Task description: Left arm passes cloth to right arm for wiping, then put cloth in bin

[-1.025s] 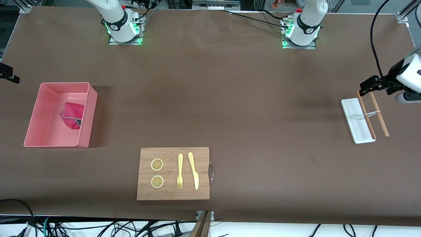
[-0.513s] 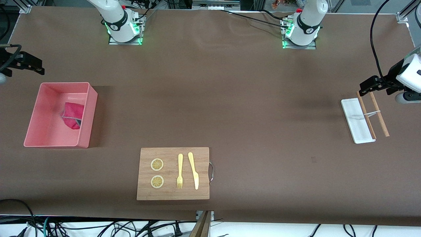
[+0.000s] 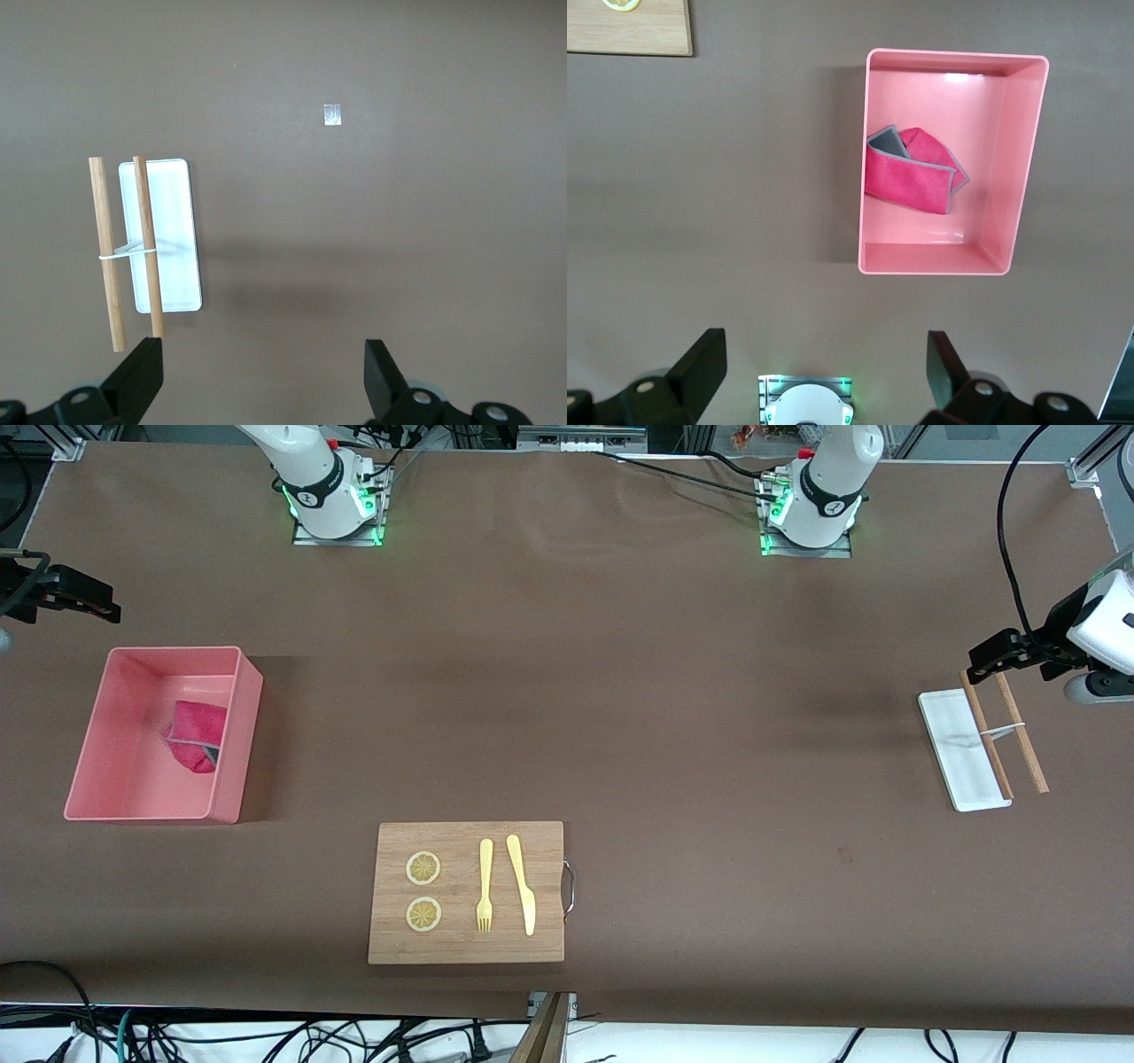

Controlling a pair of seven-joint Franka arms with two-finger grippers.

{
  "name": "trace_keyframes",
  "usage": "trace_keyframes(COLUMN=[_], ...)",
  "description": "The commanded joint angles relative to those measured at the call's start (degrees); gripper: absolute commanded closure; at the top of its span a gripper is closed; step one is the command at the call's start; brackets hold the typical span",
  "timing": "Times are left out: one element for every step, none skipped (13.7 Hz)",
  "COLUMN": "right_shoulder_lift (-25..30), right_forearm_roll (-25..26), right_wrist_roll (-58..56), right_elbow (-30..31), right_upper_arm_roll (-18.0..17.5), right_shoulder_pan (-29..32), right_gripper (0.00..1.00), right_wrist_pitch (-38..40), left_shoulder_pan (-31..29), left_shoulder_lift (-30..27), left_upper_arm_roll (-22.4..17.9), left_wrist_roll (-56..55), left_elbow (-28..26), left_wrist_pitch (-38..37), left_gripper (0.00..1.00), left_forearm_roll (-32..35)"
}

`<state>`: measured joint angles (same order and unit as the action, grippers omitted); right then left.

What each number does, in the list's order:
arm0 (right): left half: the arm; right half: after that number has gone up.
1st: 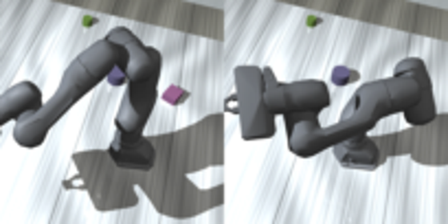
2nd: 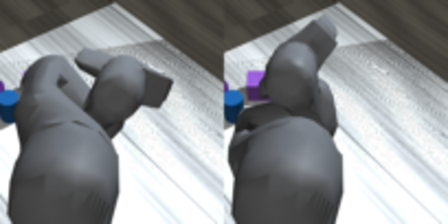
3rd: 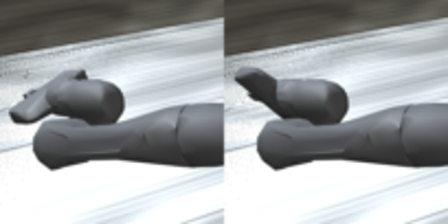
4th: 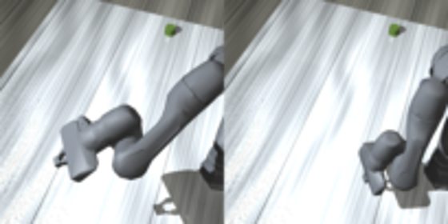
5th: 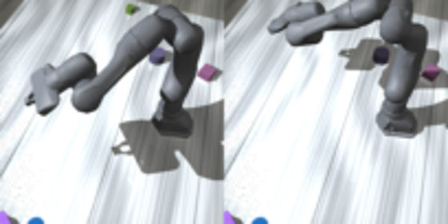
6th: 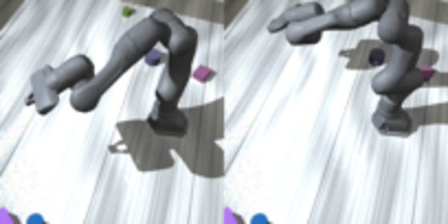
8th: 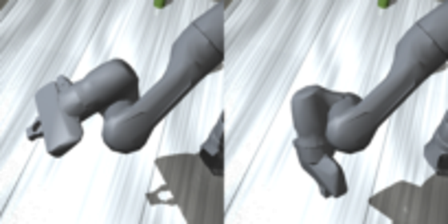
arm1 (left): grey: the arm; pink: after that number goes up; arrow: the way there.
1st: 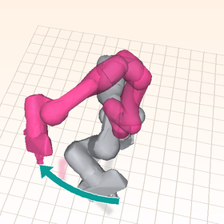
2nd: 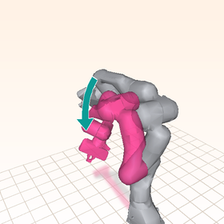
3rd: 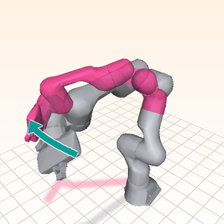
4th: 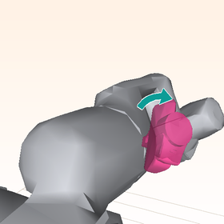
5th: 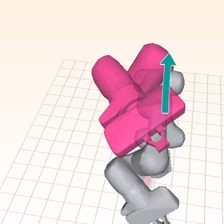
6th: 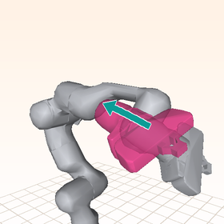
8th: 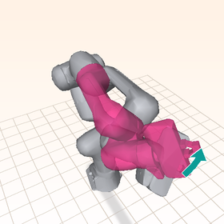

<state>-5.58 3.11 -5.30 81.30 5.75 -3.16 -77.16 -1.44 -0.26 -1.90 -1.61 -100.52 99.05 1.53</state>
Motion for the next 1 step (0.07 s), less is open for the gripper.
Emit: trace_keyframes(right_shoulder_lift=[-0.1], right_forearm_roll=[-1.0], right_wrist_roll=[0.8], right_elbow=[-0.7], right_upper_arm_roll=[-0.9], right_shoulder_pan=[1.0], right_gripper=[0.00], right_wrist_pitch=[0.7], left_shoulder_pan=[-0.1], left_shoulder_lift=[0.4], left_upper_arm_roll=[0.0], left_wrist_roll=[0.3], left_elbow=[1.1], left_wrist_pitch=[0.0], left_gripper=[0.00], left_forearm_roll=[-1.1])
